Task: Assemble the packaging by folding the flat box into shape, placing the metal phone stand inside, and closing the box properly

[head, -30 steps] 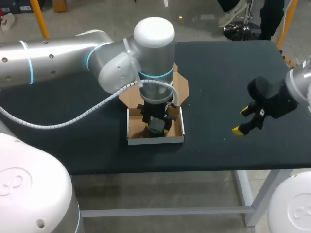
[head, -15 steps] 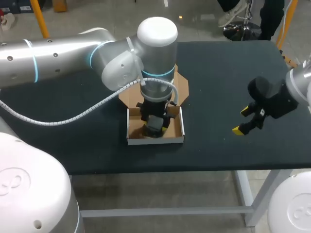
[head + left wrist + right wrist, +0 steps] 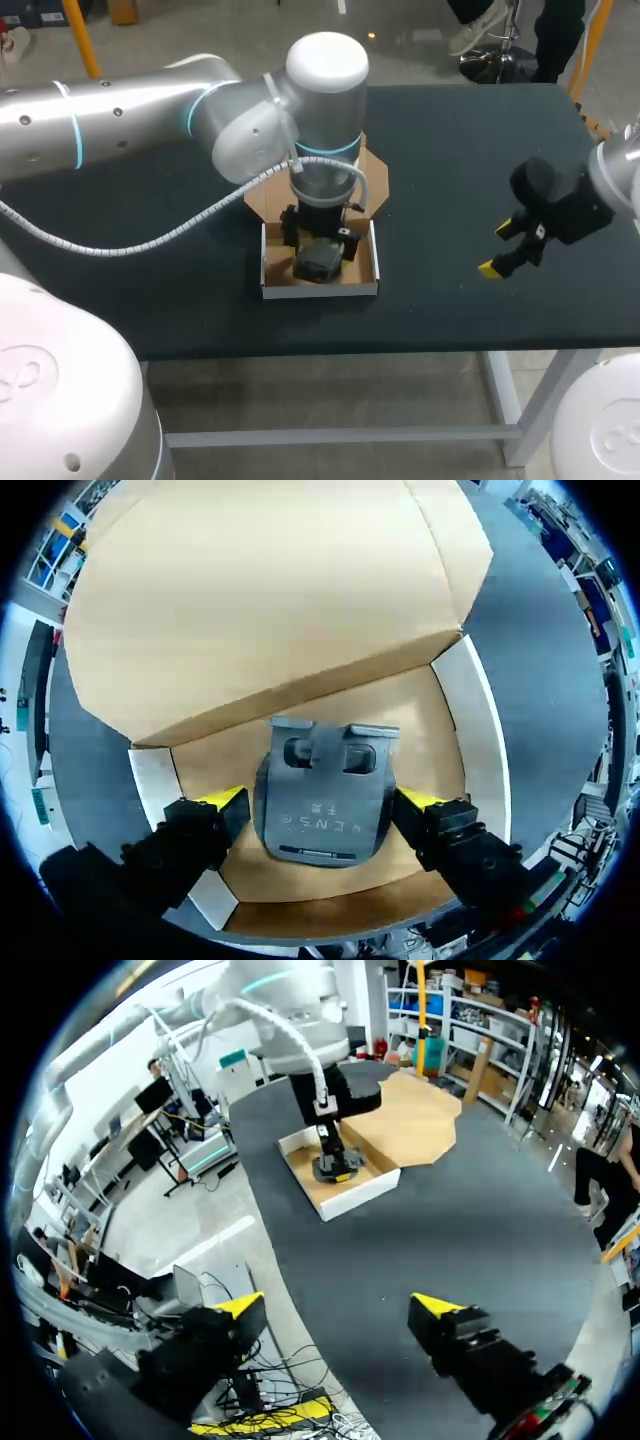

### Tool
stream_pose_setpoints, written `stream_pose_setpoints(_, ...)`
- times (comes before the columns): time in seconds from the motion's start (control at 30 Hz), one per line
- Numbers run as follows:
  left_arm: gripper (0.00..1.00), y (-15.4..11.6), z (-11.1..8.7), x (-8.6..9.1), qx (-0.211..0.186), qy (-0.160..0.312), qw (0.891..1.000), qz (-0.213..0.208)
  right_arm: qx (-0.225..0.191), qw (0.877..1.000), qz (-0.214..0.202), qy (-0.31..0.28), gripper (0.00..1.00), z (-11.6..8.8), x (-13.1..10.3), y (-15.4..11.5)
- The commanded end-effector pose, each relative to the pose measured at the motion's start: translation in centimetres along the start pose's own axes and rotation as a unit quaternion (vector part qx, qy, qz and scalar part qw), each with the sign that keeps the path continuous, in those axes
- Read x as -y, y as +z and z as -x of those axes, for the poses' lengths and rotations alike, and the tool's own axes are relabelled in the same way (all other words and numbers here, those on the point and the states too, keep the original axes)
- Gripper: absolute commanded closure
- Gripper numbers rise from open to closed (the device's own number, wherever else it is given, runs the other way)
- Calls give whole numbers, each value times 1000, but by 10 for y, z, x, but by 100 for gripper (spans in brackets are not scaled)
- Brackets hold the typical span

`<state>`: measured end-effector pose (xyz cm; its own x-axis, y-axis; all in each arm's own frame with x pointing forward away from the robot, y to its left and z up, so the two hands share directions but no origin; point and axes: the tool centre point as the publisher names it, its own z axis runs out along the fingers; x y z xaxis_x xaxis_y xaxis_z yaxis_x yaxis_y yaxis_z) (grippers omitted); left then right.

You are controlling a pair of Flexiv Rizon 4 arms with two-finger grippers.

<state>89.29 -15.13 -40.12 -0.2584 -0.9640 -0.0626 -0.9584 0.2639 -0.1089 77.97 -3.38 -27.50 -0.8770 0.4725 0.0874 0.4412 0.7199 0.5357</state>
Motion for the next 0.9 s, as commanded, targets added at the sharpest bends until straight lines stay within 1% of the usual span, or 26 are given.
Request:
stream_pose_setpoints(0.03,0,-13,0,-9,6,-22,1000,-6,-2,1000,2,-1,0,0,0,-2)
stream_pose_setpoints(0.13,0,-17,-1,-14,17,-46,999,-8,-2,1000,2,-1,0,0,0,-2)
stream_pose_setpoints(0.27,0,-20,-5,-18,23,-75,997,-3,-2,1000,2,-1,0,0,0,-2)
stream_pose_setpoints(0.37,0,-21,-7,-20,22,-99,995,-1,-2,1000,2,-1,0,0,0,-2)
stream_pose_setpoints(0.5,0,-22,-11,-25,8,-123,992,3,-2,1000,2,-1,0,0,0,-2)
stream_pose_setpoints(0.53,0,-22,-12,-25,12,-130,991,2,-2,1000,2,-1,0,0,0,-2)
stream_pose_setpoints(0.9,0,-22,-12,-26,15,-131,991,1,-2,1000,2,-1,0,0,0,-2)
